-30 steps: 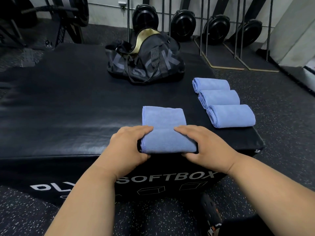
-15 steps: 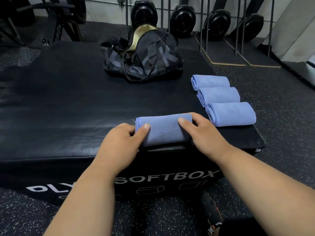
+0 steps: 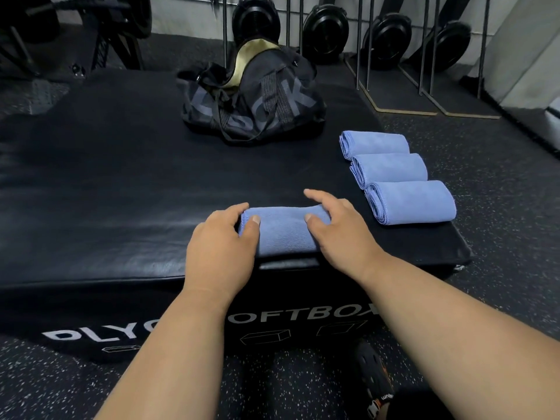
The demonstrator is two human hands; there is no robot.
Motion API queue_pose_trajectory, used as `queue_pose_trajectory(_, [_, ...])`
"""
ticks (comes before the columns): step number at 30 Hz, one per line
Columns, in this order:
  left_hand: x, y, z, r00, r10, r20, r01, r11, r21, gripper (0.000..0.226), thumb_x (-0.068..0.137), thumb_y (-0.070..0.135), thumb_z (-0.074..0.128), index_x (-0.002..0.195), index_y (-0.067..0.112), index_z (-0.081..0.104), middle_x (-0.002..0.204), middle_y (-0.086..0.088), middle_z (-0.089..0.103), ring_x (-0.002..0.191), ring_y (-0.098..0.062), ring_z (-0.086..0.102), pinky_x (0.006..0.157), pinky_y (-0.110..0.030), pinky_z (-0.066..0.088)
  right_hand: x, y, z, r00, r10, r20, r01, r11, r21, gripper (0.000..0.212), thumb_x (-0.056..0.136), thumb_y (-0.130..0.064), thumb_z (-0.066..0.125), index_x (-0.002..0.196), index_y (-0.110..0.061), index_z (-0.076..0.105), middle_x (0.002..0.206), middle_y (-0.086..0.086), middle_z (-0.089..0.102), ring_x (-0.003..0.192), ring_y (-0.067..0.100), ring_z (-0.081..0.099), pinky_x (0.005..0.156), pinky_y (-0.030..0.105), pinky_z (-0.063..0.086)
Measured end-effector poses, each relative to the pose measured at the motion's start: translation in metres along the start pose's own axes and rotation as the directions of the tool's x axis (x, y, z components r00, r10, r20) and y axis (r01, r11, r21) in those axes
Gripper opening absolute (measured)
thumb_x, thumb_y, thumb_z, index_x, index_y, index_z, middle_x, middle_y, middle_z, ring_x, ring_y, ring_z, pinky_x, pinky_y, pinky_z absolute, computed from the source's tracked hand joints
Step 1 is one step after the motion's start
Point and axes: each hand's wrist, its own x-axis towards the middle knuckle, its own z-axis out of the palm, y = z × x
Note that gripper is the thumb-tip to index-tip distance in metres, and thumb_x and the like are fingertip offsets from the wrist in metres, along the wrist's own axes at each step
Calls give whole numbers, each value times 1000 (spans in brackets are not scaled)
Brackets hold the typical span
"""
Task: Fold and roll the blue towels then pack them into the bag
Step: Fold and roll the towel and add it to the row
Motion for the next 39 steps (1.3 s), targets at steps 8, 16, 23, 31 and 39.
queue_pose_trajectory(8, [-8, 6, 6, 979, 63, -196, -90, 987, -132, 16, 102, 30, 62, 111, 37, 74, 114, 25, 65, 108, 0, 61, 87, -17, 45, 6, -4, 4, 995, -87, 44, 93, 985, -145, 45, 105, -22, 45, 136, -46, 66, 136, -17, 52, 134, 19, 45, 119, 33, 33])
queue_pose_trajectory(16, [-10, -4, 7, 991, 126, -41, -126, 992, -7, 38, 105, 46, 54, 138, 34, 68, 148, 8, 62, 142, -9, 47, 106, -24, 38, -8, 3, 4, 996, -79, 34, 86, 891, -445, 47, 113, -35, 29, 158, -33, 45, 167, -7, 38, 146, 22, 38, 117, 42, 25])
queue_pose_trajectory(23, [-11, -4, 6, 997, 78, -17, -76, 994, 84, 41, 108, 43, 42, 143, 39, 62, 150, 10, 59, 142, -18, 40, 117, -32, 34, -8, 2, 4, 996, -78, 41, 88, 886, -456, 48, 114, -35, 29, 159, -27, 43, 168, -1, 38, 147, 27, 38, 117, 44, 28])
queue_pose_trajectory(31, [-15, 1, 2, 997, 72, 24, -74, 993, 95, 44, 106, 47, 45, 148, 41, 57, 129, 8, 62, 126, -23, 44, 105, -31, 35, -10, 2, 6, 995, -103, 15, 100, 906, -411, 46, 113, -33, 34, 158, -28, 45, 149, 0, 53, 131, 27, 48, 111, 45, 36])
queue_pose_trajectory(39, [-25, 14, 4, 988, 80, 133, -80, 997, -6, 47, 101, 49, 55, 147, 42, 58, 113, 17, 56, 104, -4, 58, 87, -22, 42, -29, 24, -12, 983, -180, -43, 158, 936, -315, 42, 110, -25, 43, 150, -23, 55, 140, 4, 57, 127, 26, 54, 111, 47, 42])
